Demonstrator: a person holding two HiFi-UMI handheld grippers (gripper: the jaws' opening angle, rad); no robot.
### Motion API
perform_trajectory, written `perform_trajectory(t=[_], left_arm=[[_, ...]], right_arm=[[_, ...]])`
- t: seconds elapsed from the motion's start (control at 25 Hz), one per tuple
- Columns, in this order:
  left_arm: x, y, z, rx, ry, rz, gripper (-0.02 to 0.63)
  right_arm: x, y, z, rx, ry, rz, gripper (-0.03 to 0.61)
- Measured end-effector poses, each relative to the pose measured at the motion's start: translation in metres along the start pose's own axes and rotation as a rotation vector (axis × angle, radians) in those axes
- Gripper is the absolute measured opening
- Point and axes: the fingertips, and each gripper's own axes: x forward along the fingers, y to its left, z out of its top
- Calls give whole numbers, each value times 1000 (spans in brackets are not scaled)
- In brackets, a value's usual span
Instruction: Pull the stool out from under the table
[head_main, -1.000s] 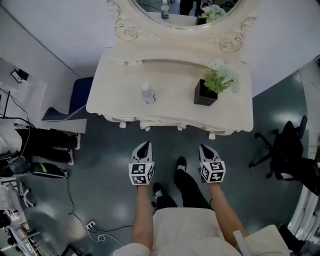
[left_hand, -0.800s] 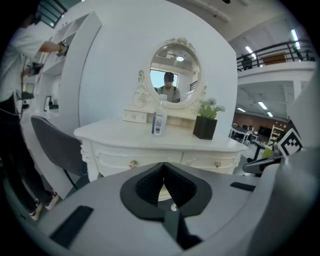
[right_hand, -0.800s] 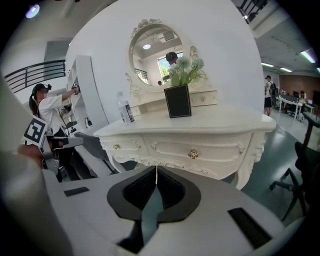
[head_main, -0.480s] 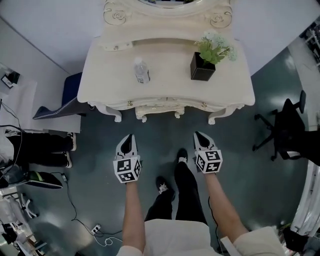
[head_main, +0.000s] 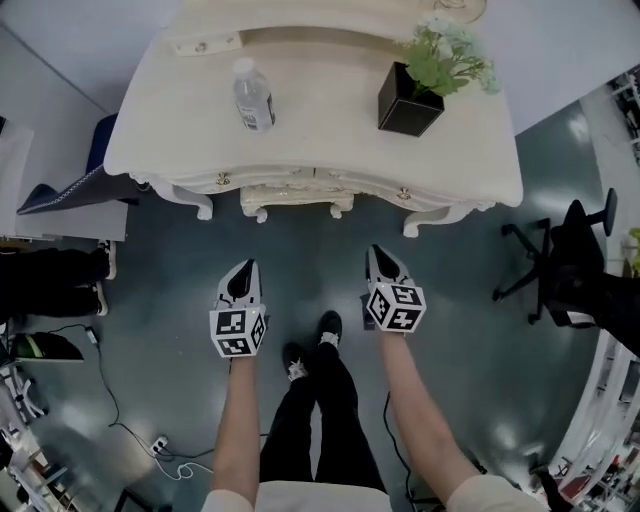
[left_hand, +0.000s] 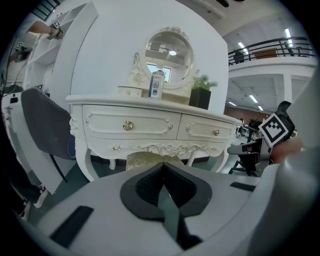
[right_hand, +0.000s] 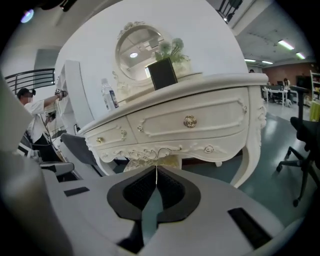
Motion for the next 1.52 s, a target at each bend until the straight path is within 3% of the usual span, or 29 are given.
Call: perform_trajectory(t=[0.28,0.48,0.8,1.28,1.32,1.36,1.4,1.44,1.52], left_arm=[[46,9,-23,60,6,-16,15],[69,41,-40,58,0,13,15],[116,82,-76,75,-49,-5,15],[200,136,-153,111,-115,13,17],[206,139,-156,109,-122,0,17],[212,140,-160,106,-123,-21,22],[218,141,-163,105,-118,-46,70],[224,141,-166,108,-110,-69,164],[233,141,-163,120,-109,-98,238]], right_arm=[[44,-10,-20,-166,42,55,44],[76,-19,-34,-189,31,63,44],[142,-28,-55,-245,-48,88,46],[227,-80,-124,-319,-62,116,49],[232,-83,-127,-311,-65,127,52],[237,-86,-130,-304,-63,144,94],[242,-89,-134,-300,-54,165,179],[247,-90,-137,-302,-42,186,209],[255,-94,-137,-322,-25,215,240]])
